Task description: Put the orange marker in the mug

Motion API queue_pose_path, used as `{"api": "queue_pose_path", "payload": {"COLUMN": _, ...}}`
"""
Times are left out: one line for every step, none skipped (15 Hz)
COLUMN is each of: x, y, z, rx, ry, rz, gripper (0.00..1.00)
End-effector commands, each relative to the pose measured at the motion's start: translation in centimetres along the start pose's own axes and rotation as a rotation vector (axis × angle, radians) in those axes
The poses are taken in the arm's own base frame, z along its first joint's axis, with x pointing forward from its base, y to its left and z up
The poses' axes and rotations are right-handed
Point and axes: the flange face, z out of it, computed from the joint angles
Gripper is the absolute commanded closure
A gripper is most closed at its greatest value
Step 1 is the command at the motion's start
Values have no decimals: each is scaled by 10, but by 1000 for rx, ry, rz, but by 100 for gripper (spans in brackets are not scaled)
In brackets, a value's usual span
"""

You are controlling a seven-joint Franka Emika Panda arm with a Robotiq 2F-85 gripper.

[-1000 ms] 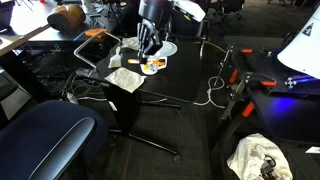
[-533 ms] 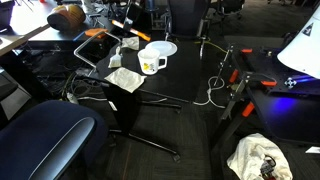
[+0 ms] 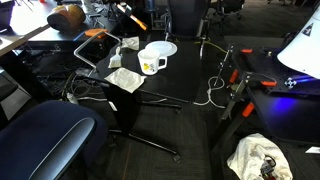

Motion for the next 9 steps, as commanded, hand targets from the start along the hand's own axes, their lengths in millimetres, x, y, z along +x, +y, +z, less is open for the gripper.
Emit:
{"api": "queue_pose_path", "payload": {"x": -12, "y": -21, "z": 6, "rx": -51, "ry": 30, "rz": 63, "gripper": 97}}
{"api": "queue_pose_path", "payload": {"x": -16, "y": -28, "z": 6, "rx": -60, "ry": 27, "rz": 74, "gripper": 97}}
{"api": "queue_pose_path", "payload": {"x": -20, "y": -33, "z": 7, "rx": -71, "ry": 28, "rz": 83, "gripper": 97}}
{"api": "queue_pose_path", "payload": {"x": -23, "y": -37, "z": 6, "rx": -82, "ry": 32, "rz": 94, "gripper": 97}}
{"api": "queue_pose_path", "payload": {"x": -25, "y": -40, "z": 6, "rx": -93, "ry": 35, "rz": 106, "gripper": 97}}
{"api": "queue_pose_path", "payload": {"x": -28, "y": -42, "z": 6, "rx": -106, "ry": 39, "rz": 119, "gripper": 97}}
{"api": "queue_pose_path", "payload": {"x": -30, "y": -44, "z": 7, "rx": -118, "ry": 42, "rz": 129, "gripper": 97}}
{"api": "queue_pose_path", "payload": {"x": -31, "y": -47, "z": 7, "rx": -135, "ry": 49, "rz": 133, "gripper": 97}}
{"api": "queue_pose_path", "payload": {"x": -33, "y": -48, "z": 7, "rx": -143, "ry": 51, "rz": 139, "gripper": 97}}
